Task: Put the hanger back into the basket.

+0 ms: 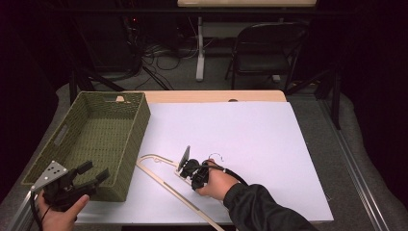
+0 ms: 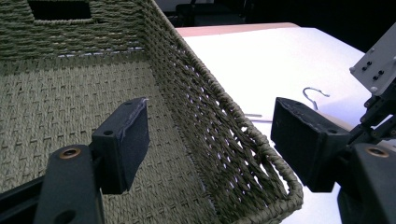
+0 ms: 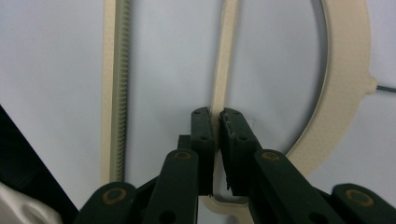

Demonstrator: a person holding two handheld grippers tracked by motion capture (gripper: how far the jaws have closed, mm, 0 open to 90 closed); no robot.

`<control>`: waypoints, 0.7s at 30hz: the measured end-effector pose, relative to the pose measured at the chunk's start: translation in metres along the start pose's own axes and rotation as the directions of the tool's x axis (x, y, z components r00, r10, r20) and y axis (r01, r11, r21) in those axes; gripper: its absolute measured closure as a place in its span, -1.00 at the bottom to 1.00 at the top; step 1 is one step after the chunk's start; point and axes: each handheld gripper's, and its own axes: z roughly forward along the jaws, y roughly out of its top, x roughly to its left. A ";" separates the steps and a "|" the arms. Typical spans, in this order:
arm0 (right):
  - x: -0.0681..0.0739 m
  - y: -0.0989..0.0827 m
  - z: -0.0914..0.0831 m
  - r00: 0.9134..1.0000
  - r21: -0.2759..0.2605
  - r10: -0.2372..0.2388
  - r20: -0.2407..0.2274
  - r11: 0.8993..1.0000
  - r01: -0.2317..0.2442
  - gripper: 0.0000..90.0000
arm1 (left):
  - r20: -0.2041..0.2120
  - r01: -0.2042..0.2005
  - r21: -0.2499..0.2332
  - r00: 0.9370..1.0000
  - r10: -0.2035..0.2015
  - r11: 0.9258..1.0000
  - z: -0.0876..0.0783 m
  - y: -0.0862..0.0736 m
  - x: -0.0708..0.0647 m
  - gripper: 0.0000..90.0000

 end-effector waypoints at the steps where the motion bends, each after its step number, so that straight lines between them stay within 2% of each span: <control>1: -0.001 -0.001 -0.001 1.000 0.003 -0.004 0.008 1.000 0.004 0.88 | 0.000 0.000 -0.001 1.000 0.000 1.000 0.000 0.000 0.000 -0.38; 3: -0.005 -0.004 -0.003 1.000 0.007 -0.018 0.017 1.000 0.018 0.90 | 0.001 -0.001 -0.002 1.000 0.001 1.000 0.000 0.000 0.000 -0.38; 4: -0.006 -0.007 -0.003 1.000 -0.012 -0.025 0.015 1.000 0.025 0.90 | 0.001 0.000 -0.003 1.000 0.000 1.000 0.000 0.000 0.000 -0.38; 6: -0.008 -0.011 -0.006 0.997 -0.010 -0.059 0.042 0.998 0.060 0.90 | 0.001 -0.002 0.000 1.000 0.002 1.000 0.000 0.001 -0.001 -0.38; 9: -0.011 -0.015 -0.008 0.992 -0.007 -0.112 0.053 0.994 0.112 0.90 | 0.007 -0.010 -0.001 1.000 0.010 1.000 0.000 0.002 -0.003 -0.36; 14: -0.010 -0.019 -0.010 0.985 -0.026 -0.171 0.038 0.985 0.172 0.90 | 0.027 -0.028 -0.002 0.999 0.028 1.000 0.001 0.005 -0.010 -0.34; 15: -0.010 -0.019 -0.011 0.981 -0.013 -0.187 0.043 0.982 0.188 0.90 | 0.033 -0.032 -0.003 0.999 0.033 0.999 0.002 0.006 -0.011 -0.33; 19: -0.011 -0.026 -0.013 0.971 -0.046 -0.232 0.054 0.971 0.235 0.90 | 0.057 -0.059 0.002 0.997 0.058 0.998 0.003 0.010 -0.020 -0.31; 21: -0.013 -0.030 -0.016 0.965 -0.065 -0.253 0.073 0.964 0.258 0.90 | 0.078 -0.071 0.002 0.994 0.071 0.997 0.005 0.012 -0.026 -0.29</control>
